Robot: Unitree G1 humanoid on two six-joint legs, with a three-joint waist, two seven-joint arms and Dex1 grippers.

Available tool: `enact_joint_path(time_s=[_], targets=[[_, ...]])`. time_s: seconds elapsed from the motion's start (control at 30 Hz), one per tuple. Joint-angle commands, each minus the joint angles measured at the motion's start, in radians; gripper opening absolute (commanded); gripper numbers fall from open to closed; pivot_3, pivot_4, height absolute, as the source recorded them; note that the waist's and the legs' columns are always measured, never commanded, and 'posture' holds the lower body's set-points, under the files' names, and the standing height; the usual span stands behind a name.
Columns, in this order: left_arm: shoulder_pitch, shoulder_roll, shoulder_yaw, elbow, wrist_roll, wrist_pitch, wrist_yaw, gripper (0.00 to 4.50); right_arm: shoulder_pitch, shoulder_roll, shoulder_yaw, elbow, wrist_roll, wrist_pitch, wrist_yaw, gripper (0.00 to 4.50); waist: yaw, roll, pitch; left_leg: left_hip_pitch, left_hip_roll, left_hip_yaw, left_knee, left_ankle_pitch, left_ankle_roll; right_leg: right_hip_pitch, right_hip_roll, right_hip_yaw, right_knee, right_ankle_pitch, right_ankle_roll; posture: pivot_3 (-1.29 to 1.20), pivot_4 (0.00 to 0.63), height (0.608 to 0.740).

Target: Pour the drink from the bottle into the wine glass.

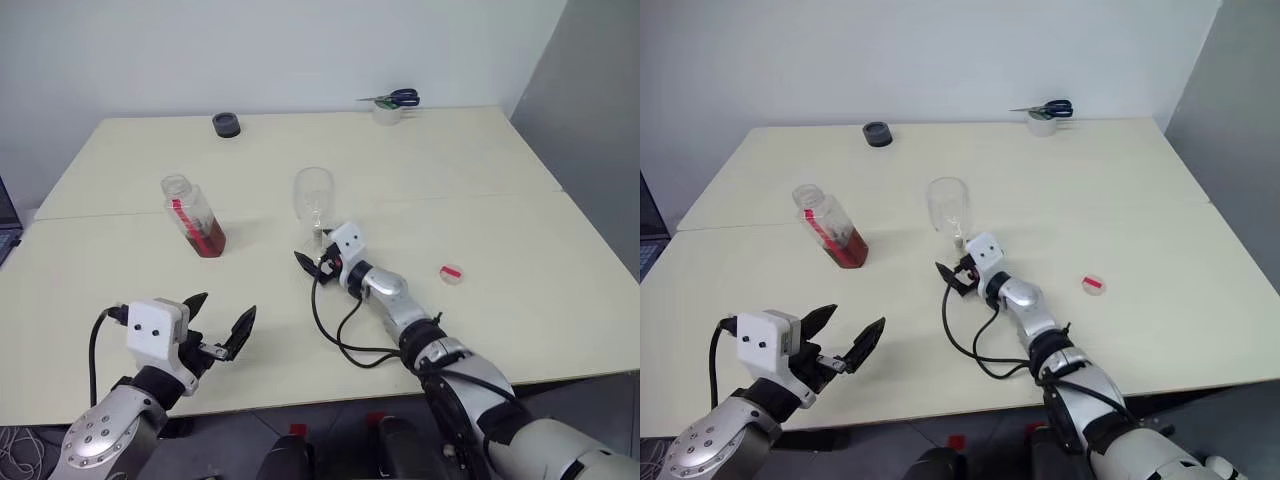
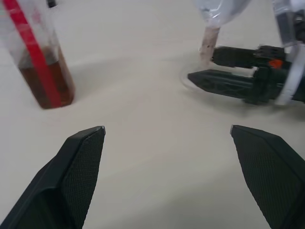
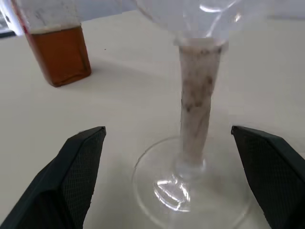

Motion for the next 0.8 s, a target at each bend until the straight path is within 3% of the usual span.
enact_joint_path(time_s=[0.03, 0.2, 0.33, 0.57, 0.8], targets=[[0.004, -0.026, 0.015, 0.013, 0.024, -0.054, 0.019, 4.5, 0.109, -0.098, -0.009, -0.374, 0.074, 0.208, 0.094, 4.48, 0.011, 0.0, 0.0, 0.0, 0.0, 0.0, 0.0, 0.0, 0.0, 0.0, -0.001, 0.0, 0.0, 0.0, 0.0, 0.0, 0.15, 0.74], [-0.048, -0.05, 0.028, 0.082, 0.074, -0.088, 0.068, 4.5, 0.266, -0.289, 0.012, -0.883, 0.175, 0.511, 0.205, 4.48, 0.017, 0.001, 0.0, 0.0, 0.0, -0.001, 0.0, -0.001, 0.002, 0.0, 0.0, -0.001, 0.0, 0.0, 0.0, 0.0, 0.15, 0.74], [-0.118, -0.048, 0.056, 0.151, 0.102, -0.104, 0.108, 4.5, 0.302, -0.421, 0.001, -1.123, 0.283, 0.682, 0.288, 4.48, 0.013, 0.001, 0.0, 0.001, 0.001, 0.0, -0.001, -0.001, 0.002, 0.0, 0.001, -0.001, 0.0, 0.0, 0.001, 0.0, 0.15, 0.74], [-0.306, 0.018, 0.096, 0.343, 0.168, -0.147, 0.129, 4.5, 0.236, -0.58, -0.028, -1.318, 0.473, 0.844, 0.419, 4.48, 0.019, 0.0, 0.0, 0.001, 0.0, -0.001, 0.0, -0.001, 0.002, 0.001, 0.001, -0.004, -0.001, 0.0, 0.001, 0.0, 0.15, 0.74], [-0.423, 0.056, 0.077, 0.417, 0.178, -0.135, 0.111, 4.5, 0.202, -0.62, -0.065, -1.424, 0.613, 0.969, 0.384, 4.48, 0.02, -0.001, 0.0, -0.002, 0.0, -0.002, 0.0, 0.0, -0.001, 0.0, 0.0, -0.003, -0.002, 0.0, 0.001, 0.0, 0.15, 0.74]])
